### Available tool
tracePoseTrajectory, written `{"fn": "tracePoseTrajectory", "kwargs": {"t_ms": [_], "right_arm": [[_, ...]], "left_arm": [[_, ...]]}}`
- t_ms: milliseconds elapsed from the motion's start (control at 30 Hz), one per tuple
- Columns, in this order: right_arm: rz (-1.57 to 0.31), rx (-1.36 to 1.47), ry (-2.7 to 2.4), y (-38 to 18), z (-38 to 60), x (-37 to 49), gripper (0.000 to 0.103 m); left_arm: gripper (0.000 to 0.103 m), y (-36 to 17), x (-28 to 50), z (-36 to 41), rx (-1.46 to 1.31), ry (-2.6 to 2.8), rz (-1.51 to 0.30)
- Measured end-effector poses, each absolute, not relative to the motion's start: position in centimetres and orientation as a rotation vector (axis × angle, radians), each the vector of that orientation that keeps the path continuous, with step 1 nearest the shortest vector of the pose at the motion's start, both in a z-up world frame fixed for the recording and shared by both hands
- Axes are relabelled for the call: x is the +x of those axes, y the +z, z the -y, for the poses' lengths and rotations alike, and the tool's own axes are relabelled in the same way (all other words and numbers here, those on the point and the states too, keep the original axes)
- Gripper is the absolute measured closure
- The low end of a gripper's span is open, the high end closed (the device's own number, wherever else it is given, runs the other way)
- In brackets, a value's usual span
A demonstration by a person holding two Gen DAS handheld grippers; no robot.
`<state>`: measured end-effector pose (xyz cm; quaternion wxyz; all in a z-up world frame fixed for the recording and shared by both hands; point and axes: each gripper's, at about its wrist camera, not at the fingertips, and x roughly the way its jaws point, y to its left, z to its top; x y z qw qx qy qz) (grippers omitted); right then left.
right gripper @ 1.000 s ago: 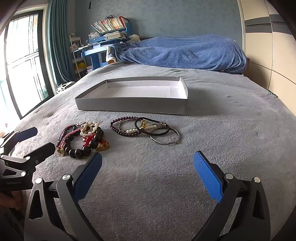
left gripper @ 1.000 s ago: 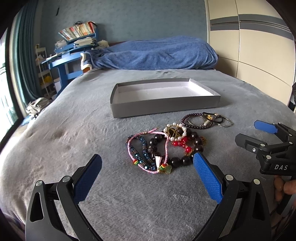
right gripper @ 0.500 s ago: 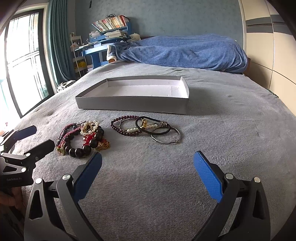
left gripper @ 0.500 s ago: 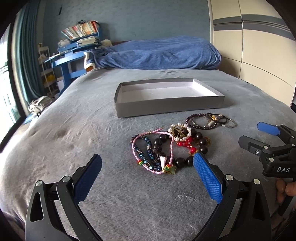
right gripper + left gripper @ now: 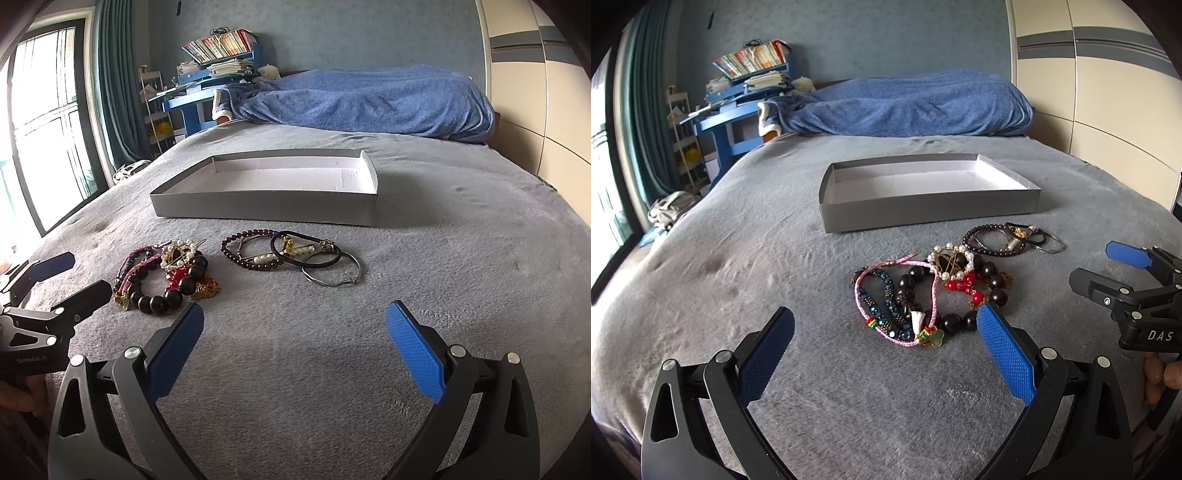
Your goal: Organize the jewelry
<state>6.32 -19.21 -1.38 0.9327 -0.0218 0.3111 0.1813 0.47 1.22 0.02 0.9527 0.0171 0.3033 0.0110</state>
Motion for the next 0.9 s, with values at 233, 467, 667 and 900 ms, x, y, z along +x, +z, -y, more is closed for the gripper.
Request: {"fn": "tracePoseTrajectory", "kwargs": {"t_ms": [233,467,667,900], "right_arm": [[-0.639,-0.044,0.371,-1.52,19.07,6.43,0.005],[-0.638,-0.043,0.372,-1.48,19.11,6.47,0.005],[-0.639,-0.043,0.372,-1.38,19.24,6.49,0.005],[-0.639,-0.041,0.372,-1.38,19.26,6.51,0.005]], "left_arm": [[0.005,-0.21,0.62,-1.15,0.045,0.024,-0.619],[0.005,-0.19,0.65,-1.12,0.045,0.024,-0.62],[0.005,-0.23,0.67,-1.15,0.045,0.024,-0.62],[0.005,-0.24,0.77,-1.11,0.057,0.03,-0.62]]}}
